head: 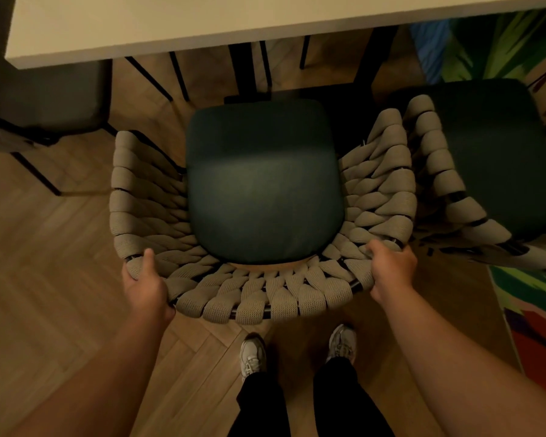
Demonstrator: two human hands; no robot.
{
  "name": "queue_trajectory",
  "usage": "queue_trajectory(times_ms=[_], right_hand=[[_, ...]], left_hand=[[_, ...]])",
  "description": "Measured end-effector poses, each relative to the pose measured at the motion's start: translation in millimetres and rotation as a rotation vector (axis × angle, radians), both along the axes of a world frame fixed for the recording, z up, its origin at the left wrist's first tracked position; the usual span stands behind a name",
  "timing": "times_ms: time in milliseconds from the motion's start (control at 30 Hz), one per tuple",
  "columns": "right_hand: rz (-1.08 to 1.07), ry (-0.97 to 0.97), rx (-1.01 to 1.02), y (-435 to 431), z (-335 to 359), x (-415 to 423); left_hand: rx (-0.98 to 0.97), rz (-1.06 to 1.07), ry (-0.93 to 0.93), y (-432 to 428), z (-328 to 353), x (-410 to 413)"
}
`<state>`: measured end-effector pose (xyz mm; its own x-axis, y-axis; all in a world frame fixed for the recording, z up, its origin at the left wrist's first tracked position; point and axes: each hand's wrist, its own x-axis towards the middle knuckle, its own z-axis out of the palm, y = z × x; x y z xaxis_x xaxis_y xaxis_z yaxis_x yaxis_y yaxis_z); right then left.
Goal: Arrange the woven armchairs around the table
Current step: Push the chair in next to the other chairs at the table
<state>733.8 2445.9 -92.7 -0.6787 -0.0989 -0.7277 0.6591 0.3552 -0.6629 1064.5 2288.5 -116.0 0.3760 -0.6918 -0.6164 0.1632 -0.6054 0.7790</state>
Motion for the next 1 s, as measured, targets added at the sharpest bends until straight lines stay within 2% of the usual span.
queue_trajectory(times_ms=[333,633,1000], right_hand=[[-0.003,0.019,0.031,-10,-2,-8],[0.009,0.014,-0.007,-4,4,-7],[0.006,0.006,0.051,-8,-10,-16]], left_hand=[[0.084,-0.020,-0.082,-10,-5,-5],[0.074,-0.043,-0.062,-7,-3,-4],[0.054,-0.038,-0.071,-12,-6,-10]])
